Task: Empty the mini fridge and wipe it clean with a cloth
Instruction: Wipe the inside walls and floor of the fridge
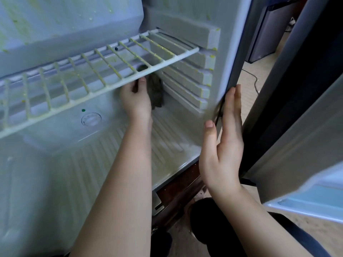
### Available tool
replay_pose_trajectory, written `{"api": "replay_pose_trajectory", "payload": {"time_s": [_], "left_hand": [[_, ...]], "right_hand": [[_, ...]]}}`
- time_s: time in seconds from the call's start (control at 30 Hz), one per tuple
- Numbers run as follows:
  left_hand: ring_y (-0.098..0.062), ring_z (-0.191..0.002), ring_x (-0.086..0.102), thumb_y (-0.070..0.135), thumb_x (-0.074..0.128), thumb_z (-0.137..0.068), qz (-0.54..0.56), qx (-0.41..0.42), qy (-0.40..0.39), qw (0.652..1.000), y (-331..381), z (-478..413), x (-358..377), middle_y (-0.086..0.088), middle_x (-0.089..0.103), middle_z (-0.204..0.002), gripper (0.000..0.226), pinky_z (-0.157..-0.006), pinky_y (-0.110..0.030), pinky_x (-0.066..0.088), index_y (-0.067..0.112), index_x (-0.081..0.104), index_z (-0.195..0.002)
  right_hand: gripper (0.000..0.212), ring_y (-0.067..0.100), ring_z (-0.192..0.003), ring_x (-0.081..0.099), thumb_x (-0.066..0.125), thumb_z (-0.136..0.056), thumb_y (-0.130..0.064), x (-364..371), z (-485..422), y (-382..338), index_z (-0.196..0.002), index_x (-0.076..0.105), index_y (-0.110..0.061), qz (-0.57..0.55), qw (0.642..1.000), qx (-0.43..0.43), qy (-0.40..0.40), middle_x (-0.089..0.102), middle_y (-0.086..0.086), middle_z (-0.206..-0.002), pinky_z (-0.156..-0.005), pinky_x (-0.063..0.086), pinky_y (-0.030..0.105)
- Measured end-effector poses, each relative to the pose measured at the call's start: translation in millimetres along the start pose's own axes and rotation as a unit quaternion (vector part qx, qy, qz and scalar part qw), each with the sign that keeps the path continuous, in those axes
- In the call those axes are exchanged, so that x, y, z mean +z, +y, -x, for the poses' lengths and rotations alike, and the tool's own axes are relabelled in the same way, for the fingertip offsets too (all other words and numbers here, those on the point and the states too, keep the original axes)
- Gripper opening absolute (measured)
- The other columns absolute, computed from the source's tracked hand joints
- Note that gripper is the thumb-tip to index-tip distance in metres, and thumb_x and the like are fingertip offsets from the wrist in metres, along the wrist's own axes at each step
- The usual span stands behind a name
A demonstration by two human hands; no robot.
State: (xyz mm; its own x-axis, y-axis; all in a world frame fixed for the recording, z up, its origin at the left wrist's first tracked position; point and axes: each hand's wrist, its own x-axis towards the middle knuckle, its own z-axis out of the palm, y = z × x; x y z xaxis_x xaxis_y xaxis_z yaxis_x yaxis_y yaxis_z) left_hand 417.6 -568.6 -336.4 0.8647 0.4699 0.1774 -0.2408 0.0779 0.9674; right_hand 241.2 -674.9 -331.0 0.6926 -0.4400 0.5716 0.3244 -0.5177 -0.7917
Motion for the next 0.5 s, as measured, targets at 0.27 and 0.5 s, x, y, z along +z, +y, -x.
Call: {"api": "replay_pose_trajectory", "payload": {"time_s": [0.27,0.5], "left_hand": [[-0.02,-0.09,0.067,0.015,0.064,-0.07,-0.067,0.021,-0.102,0.992,-0.4,24.0,-5.7,-0.011,0.071,-0.1,0.028,-0.091,-0.033,0.052,0.02,0.064,-0.098],[-0.014,-0.08,0.063,-0.004,0.067,-0.08,-0.056,-0.05,-0.186,0.98,8.8,67.9,-19.1,-0.005,0.068,-0.089,0.025,-0.079,-0.021,0.05,0.016,0.06,-0.094]], "right_hand": [[0.057,0.013,-0.148,0.013,0.036,-0.096,-0.016,-0.9,0.0,-1.1,-0.149,0.023,0.002,-0.006,1.0,0.005,0.0,0.017,0.013,-0.158,-0.117,0.012,0.02],[0.058,0.012,-0.147,0.015,0.036,-0.096,-0.019,1.8,0.0,-4.6,-0.149,0.024,0.0,-0.011,1.0,0.02,0.015,0.019,0.012,-0.158,-0.117,0.013,0.019]]}}
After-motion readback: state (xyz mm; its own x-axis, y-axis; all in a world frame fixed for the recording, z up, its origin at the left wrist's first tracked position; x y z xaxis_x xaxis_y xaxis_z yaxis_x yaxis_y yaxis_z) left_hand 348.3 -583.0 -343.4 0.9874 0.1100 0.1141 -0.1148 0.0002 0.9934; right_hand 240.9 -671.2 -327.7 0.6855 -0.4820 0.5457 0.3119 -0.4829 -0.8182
